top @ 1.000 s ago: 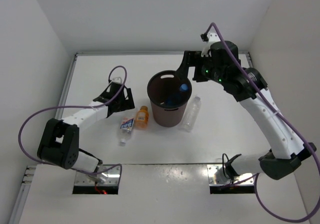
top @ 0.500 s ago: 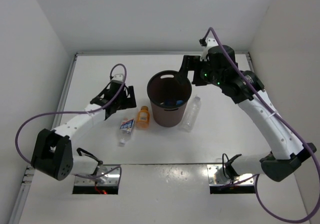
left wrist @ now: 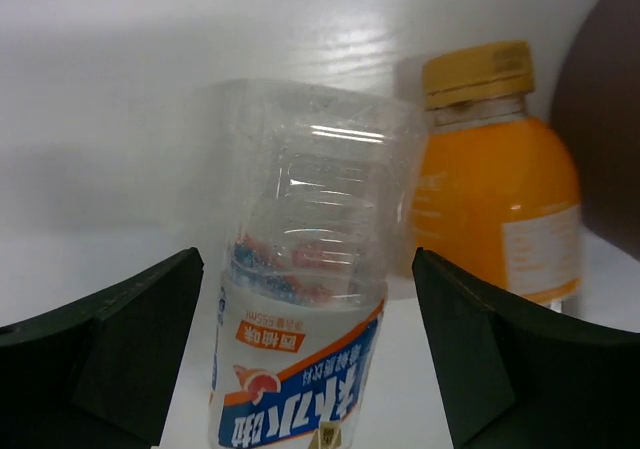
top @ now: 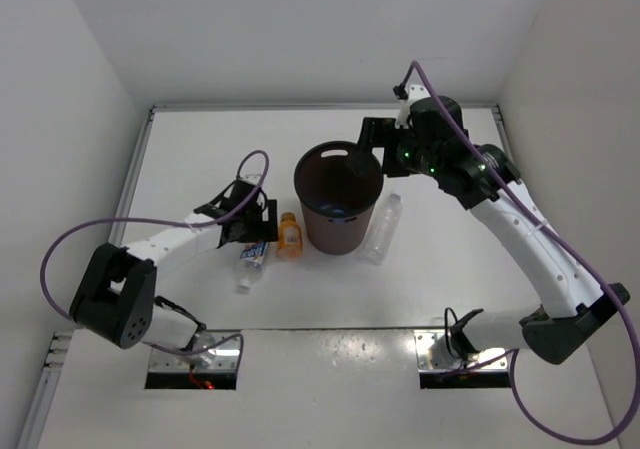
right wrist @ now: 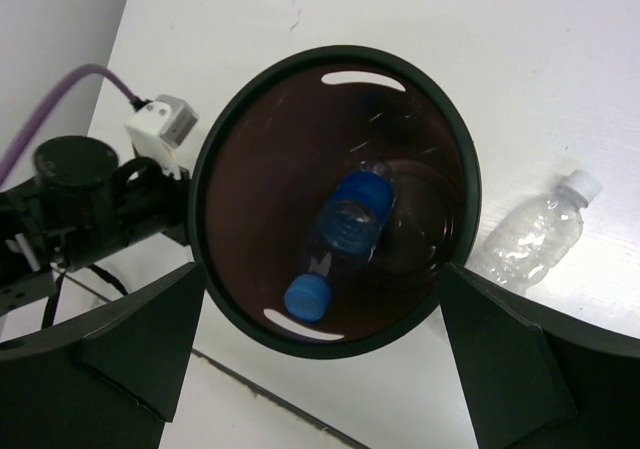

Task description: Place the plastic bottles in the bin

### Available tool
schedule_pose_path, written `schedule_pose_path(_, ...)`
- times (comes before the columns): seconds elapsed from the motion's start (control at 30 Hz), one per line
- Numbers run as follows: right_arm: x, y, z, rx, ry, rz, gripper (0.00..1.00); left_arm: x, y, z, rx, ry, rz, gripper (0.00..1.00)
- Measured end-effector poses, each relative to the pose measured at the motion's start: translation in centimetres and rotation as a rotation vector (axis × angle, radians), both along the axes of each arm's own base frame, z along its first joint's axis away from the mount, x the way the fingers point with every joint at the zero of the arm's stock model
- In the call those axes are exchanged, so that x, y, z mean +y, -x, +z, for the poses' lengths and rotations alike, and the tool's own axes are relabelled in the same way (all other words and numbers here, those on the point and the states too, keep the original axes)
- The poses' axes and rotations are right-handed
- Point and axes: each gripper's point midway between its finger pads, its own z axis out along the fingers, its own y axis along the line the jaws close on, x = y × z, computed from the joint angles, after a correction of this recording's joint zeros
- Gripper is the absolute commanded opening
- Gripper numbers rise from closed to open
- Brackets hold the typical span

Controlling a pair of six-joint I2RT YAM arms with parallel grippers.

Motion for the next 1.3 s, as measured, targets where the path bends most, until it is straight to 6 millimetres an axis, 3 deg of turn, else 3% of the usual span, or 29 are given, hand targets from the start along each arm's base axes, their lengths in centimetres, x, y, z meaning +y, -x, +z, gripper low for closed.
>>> schedule_pose_path(0.23,0.0,0.0,0.3,-0.01,-0.009,-0.002,1.0,0.5,1.6,-4.7,0.174,-0.074,-0.025,0.72)
schedule_pose_path(0.4,-0.3,0.4,0.0,-0.005,-0.008,-0.007,1.0,0.2,0.5,-4.5,0.175,-0.084,-0.022,0.65)
schedule_pose_path(0.43,-0.4,0.4,0.0,-0.006,-0.007,-0.009,1.0,0.3,0.4,-4.3,0.173,-0.093,-0.013,0.59)
schedule_pose_path(0.53,-0.7,0.4,0.3,-0.014,-0.008,-0.021,1.0,0.8,-1.2,-2.5,0.133,-0.125,0.033,0.53)
schedule_pose_path(0.63,-1.0,0.4,0.5,-0.022,-0.009,-0.032,1.0,0.6,-5.6,2.2,-0.002,-0.121,0.111,0.48)
schedule_pose_path(0.77,-1.2,0.4,0.3,-0.022,-0.004,-0.04,1.0,0.8,-12.1,12.3,-0.264,-0.039,0.234,0.46)
schedule_pose_path(0.9,-1.6,0.4,0.0,-0.019,0.009,-0.056,1.0,1.9,-14.8,21.9,-0.49,0.047,0.34,0.46)
schedule_pose_path(0.97,-1.9,0.5,-0.4,-0.017,0.02,-0.068,1.0,1.7,-15.0,26.0,-0.589,0.116,0.348,0.46)
schedule_pose_path(1.1,-3.2,0.9,-1.1,-0.006,0.039,-0.123,1.0,-0.5,-13.9,30.8,-0.709,0.233,0.283,0.49)
schedule_pose_path(1.23,-4.8,1.1,-0.7,-0.023,0.029,-0.217,1.0,-6.4,-11.0,33.1,-0.785,0.359,0.127,0.52)
schedule_pose_path(1.3,-5.6,1.3,-0.3,-0.038,0.018,-0.263,1.0,-9.6,-9.1,32.5,-0.783,0.394,0.035,0.55)
